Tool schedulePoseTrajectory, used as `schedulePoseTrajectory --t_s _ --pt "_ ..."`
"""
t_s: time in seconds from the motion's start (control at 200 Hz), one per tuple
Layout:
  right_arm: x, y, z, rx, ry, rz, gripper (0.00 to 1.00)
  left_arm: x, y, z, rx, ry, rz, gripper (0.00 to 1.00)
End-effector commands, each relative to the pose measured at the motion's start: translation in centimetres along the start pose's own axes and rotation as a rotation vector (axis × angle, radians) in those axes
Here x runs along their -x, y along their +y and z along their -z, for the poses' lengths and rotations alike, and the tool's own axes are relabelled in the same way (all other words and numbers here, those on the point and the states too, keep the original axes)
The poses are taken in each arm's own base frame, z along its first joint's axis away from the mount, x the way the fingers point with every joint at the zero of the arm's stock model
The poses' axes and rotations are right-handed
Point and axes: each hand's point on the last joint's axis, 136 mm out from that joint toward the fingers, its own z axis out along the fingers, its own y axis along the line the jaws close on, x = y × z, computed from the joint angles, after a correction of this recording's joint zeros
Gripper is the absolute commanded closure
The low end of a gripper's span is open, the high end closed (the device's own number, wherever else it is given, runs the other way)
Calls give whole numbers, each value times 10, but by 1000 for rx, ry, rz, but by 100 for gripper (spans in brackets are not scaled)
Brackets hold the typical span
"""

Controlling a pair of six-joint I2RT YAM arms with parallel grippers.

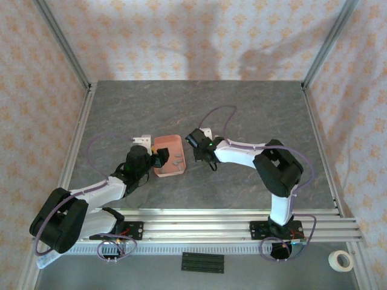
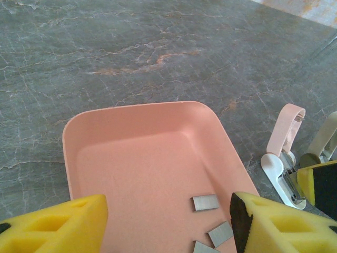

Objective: Load the staples into the stapler

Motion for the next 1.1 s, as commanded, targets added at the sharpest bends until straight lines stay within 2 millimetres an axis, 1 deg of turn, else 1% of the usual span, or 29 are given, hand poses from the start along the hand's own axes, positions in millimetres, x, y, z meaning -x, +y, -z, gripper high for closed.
schedulePoseTrajectory --t_s 0.0,0.095,0.215,0.295,0.445,0.576,0.701,0.831,1.096 --pt "-20 -14 4 -38 64 35 91 9 -8 1 -31 -32 -1 36" --pt "-12 -9 8 -19 43 24 89 9 -8 2 -32 -34 -1 36" --pt "0 -2 16 17 10 10 81 10 -9 3 -33 -36 -1 36" --pt "9 1 25 40 -15 1 77 12 -9 4 -33 -41 -3 36" --pt "22 2 43 68 -54 -15 75 12 -9 5 -32 -41 -4 36" --pt "27 1 49 86 -56 -36 74 13 -9 5 -33 -42 -2 36" --pt "26 1 45 108 -15 -69 75 12 -10 4 -36 -39 4 36" --pt "21 -2 33 104 47 -102 78 12 -11 4 -40 -36 6 36" --pt "14 -2 9 98 114 -141 81 12 -11 4 -37 -37 0 36"
